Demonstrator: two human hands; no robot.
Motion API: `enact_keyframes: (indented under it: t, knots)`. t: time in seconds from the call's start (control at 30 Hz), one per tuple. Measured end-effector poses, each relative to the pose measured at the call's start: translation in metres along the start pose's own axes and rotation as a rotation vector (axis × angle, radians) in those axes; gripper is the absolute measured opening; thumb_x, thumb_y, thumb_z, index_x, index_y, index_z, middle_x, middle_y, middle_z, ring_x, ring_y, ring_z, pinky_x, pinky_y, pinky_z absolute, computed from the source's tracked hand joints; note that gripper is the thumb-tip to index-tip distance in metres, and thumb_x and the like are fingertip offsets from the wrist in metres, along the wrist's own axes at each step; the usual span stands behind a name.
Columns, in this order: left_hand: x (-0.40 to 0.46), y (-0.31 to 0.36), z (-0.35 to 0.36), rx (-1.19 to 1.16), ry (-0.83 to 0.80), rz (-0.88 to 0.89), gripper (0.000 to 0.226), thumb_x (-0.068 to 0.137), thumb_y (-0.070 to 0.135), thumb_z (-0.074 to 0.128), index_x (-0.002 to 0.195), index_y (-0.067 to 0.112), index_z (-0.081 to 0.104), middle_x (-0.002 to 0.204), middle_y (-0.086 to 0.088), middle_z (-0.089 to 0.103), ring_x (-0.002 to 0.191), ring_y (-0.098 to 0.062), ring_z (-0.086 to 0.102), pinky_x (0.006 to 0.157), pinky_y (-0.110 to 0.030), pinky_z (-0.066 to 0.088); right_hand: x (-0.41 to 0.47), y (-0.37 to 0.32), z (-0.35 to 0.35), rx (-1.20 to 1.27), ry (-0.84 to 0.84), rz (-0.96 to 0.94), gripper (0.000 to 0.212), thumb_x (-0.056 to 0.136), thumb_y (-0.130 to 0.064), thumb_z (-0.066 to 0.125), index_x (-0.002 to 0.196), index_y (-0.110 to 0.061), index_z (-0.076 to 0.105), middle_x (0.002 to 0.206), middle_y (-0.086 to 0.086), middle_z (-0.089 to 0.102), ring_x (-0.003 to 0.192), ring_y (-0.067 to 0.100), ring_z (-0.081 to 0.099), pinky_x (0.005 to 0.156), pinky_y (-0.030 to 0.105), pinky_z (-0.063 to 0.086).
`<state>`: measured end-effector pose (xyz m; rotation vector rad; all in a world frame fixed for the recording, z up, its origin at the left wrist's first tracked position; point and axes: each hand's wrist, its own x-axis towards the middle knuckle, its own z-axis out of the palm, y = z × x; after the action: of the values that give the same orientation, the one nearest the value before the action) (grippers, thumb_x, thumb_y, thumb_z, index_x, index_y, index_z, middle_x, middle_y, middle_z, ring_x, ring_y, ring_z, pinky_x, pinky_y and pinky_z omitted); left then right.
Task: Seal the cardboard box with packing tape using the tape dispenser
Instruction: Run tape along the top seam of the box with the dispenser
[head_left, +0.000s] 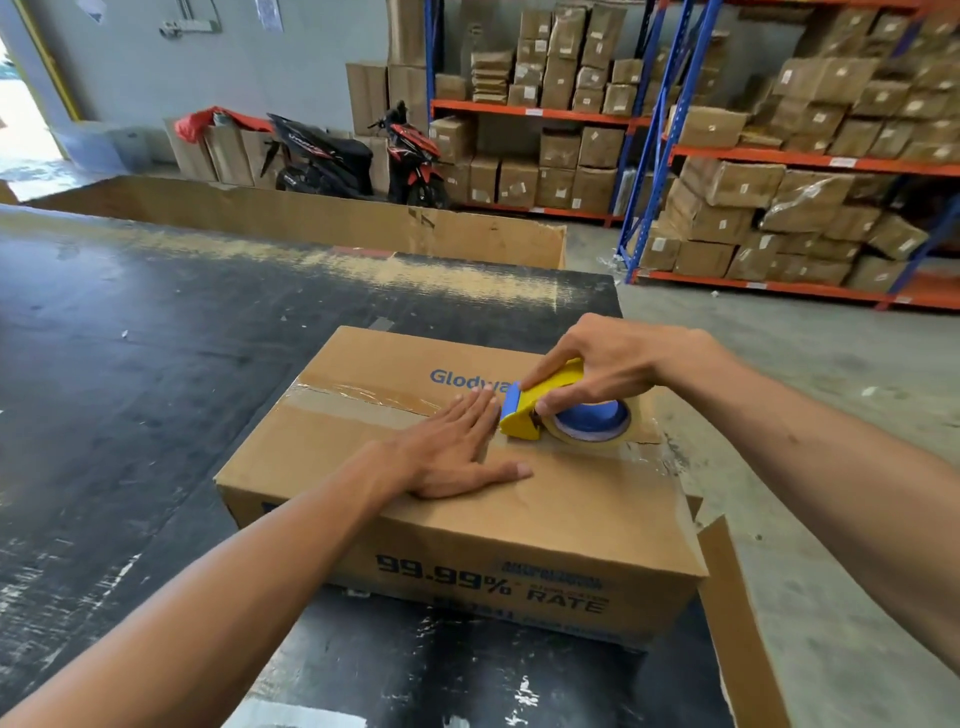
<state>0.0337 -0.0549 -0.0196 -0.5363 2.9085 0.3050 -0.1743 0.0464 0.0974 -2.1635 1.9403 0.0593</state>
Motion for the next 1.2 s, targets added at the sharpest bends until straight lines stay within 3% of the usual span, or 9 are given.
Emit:
enact_keyframes:
  t: [0.07,0.2,0.3,0.4,0.57,0.7,0.9,1.1,1.2]
  knots:
    - [0.001,-0.002,0.000,0.015,-0.001,-0.009,0.108,0.085,0.087,0.016,0.156,0.013,-0.015,0.164,-0.005,-0.022,0.149,-0.011,-0.021,0.121,-0.030,-0.012,-0.019,0.018,-0.002,0.007,0.015,0.038,0.044,0.081,-0.070,0.062,0.123,-0.053,0.065,0.099,-0.031,0.055,0.088,0.004,0.054,0.069,0.019,0.035]
    - [0.000,-0.001,0.000,0.011,-0.009,0.005,0.109,0.084,0.088,0.015,0.156,0.014,-0.015,0.164,-0.005,-0.023,0.149,-0.013,-0.021,0.123,-0.033,-0.009,-0.056,0.050,0.006,0.062,0.035,0.073,0.046,0.077,-0.078,0.056,0.120,-0.063,0.059,0.096,-0.027,0.053,0.086,0.004,0.053,0.069,0.023,0.036]
    - [-0.002,0.001,-0.004,0.010,-0.018,-0.017,0.110,0.083,0.089,0.016,0.157,0.013,-0.015,0.164,-0.006,-0.022,0.150,-0.014,-0.019,0.123,-0.033,-0.009,-0.052,0.043,0.005,-0.035,0.028,0.046,0.044,0.083,-0.070,0.060,0.124,-0.057,0.061,0.086,-0.025,0.050,0.080,0.001,0.050,0.067,0.020,0.035]
    - [0.002,0.021,-0.006,0.025,-0.002,-0.095,0.121,0.077,0.095,0.018,0.157,0.010,-0.013,0.164,-0.013,-0.020,0.152,-0.023,-0.017,0.125,-0.043,-0.006,-0.048,0.036,-0.001,-0.075,-0.022,0.042,0.041,0.087,-0.059,0.064,0.127,-0.051,0.061,0.081,-0.032,0.044,0.077,-0.006,0.048,0.065,0.015,0.032]
    - [0.021,0.074,0.002,-0.075,0.060,-0.054,0.124,0.077,0.094,0.028,0.157,0.008,-0.015,0.164,-0.013,-0.021,0.151,-0.020,-0.020,0.124,-0.042,-0.010,-0.049,0.040,-0.002,-0.052,-0.028,0.032,0.042,0.088,-0.054,0.067,0.129,-0.049,0.061,0.082,-0.031,0.048,0.079,-0.003,0.051,0.064,0.014,0.034]
    - [0.025,0.073,0.004,-0.071,0.064,-0.057,0.125,0.076,0.095,0.028,0.157,0.010,-0.015,0.165,-0.010,-0.021,0.151,-0.017,-0.020,0.124,-0.041,-0.009,-0.049,0.042,0.001,-0.034,-0.008,0.014,0.042,0.085,-0.062,0.065,0.126,-0.054,0.061,0.092,-0.026,0.057,0.083,0.003,0.056,0.066,0.019,0.036]
    - [0.027,0.069,0.007,-0.046,0.063,-0.057,0.127,0.073,0.098,0.023,0.157,0.012,-0.014,0.165,-0.008,-0.020,0.152,-0.016,-0.019,0.125,-0.042,-0.006,-0.062,0.052,0.006,0.049,0.050,0.020,0.048,0.080,-0.070,0.063,0.126,-0.058,0.059,0.094,-0.036,0.052,0.085,-0.005,0.054,0.067,0.019,0.034]
    - [0.028,0.067,0.007,-0.031,0.041,-0.050,0.124,0.074,0.097,0.023,0.157,0.012,-0.014,0.164,-0.007,-0.022,0.151,-0.016,-0.020,0.125,-0.040,-0.006,-0.116,0.093,0.006,0.129,0.057,0.062,0.052,0.073,-0.075,0.062,0.122,-0.059,0.062,0.104,-0.027,0.061,0.091,0.007,0.057,0.078,0.035,0.048]
    - [0.028,0.069,0.003,-0.021,0.027,-0.060,0.125,0.073,0.098,0.023,0.157,0.013,-0.015,0.164,-0.008,-0.023,0.151,-0.017,-0.021,0.125,-0.042,-0.007,-0.126,0.099,0.019,0.117,0.055,0.045,0.054,0.074,-0.077,0.060,0.124,-0.058,0.060,0.095,-0.027,0.057,0.086,0.003,0.054,0.073,0.030,0.043]
